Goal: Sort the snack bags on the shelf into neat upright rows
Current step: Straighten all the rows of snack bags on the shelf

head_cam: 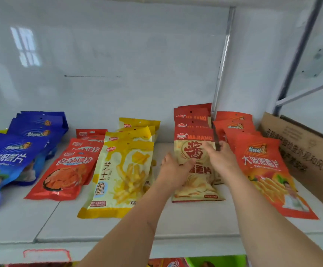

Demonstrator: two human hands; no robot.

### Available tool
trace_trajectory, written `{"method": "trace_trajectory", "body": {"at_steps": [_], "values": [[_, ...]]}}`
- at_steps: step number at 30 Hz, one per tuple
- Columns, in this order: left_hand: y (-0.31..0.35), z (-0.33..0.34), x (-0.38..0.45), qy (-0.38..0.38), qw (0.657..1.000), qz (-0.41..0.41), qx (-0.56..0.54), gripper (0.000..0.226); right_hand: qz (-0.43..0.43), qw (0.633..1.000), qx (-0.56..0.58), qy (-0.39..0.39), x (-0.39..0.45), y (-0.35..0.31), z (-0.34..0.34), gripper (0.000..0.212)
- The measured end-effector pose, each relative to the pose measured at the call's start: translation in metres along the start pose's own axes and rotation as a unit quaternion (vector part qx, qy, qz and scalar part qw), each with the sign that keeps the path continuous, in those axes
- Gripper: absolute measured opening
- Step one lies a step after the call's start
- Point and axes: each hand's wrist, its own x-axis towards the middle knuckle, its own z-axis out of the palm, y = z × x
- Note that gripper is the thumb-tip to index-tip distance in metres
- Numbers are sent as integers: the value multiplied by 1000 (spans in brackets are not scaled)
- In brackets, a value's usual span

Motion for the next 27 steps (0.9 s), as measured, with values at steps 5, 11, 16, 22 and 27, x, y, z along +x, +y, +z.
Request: {"method": "trace_trajectory", "body": {"at_steps": [5,11,16,22,27], "values": [[-5,26,33,21,998,-40,-44,75,53,995,43,-78,25,21,5,81],[-8,32,37,43,999,-26,-6,66,23,990,56,-124,34,27,12,62],[-8,33,53,40,999,-32,-11,81,25,994,51,-97,47,22,11,101],[-5,31,70,11,994,-24,-107,63,38,993,75,-84,72,13,12,120],[-10,26,80,-25,992,-21,-123,73,46,986,112,-111,78,15,17,93]]}}
